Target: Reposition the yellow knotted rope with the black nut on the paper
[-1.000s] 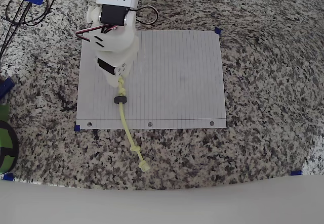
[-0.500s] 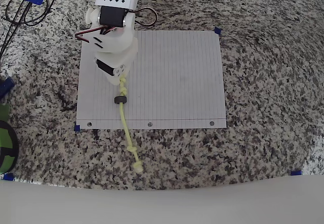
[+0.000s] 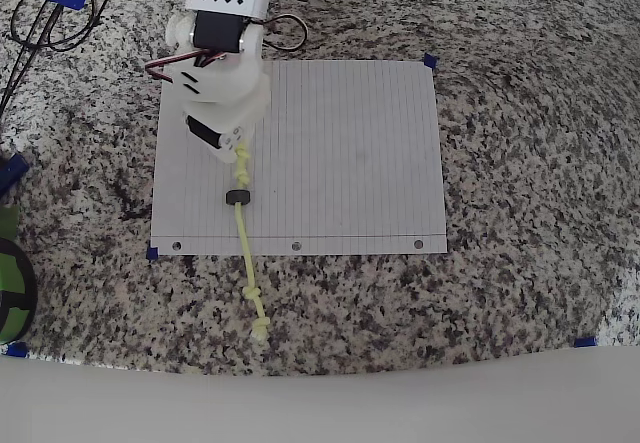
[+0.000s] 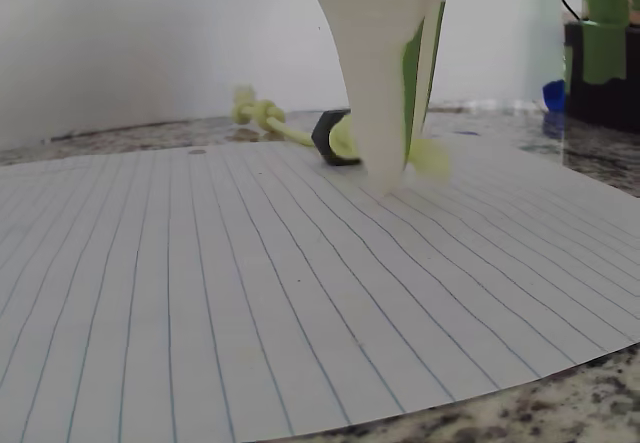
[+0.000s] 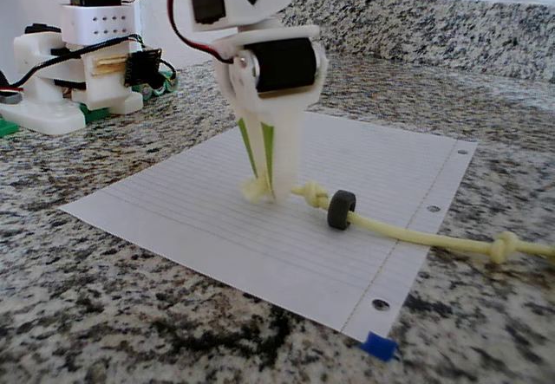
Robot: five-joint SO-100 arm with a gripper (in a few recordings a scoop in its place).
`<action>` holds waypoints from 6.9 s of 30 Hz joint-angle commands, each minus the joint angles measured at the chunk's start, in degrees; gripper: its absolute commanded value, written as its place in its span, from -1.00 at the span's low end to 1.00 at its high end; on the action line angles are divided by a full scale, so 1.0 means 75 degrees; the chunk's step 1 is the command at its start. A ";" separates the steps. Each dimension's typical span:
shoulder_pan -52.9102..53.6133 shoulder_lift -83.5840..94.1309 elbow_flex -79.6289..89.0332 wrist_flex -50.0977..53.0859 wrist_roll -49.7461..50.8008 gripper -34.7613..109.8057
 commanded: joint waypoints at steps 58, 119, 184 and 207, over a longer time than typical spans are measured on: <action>-0.0176 1.0898 0.6398 -0.1172 0.1289 -0.52; -0.0879 1.4391 0.8285 0.0891 0.1957 -0.52; 0.0176 0.3855 0.2672 -0.0246 0.4430 0.24; 0.1336 0.2191 0.1207 -0.0867 1.0078 0.15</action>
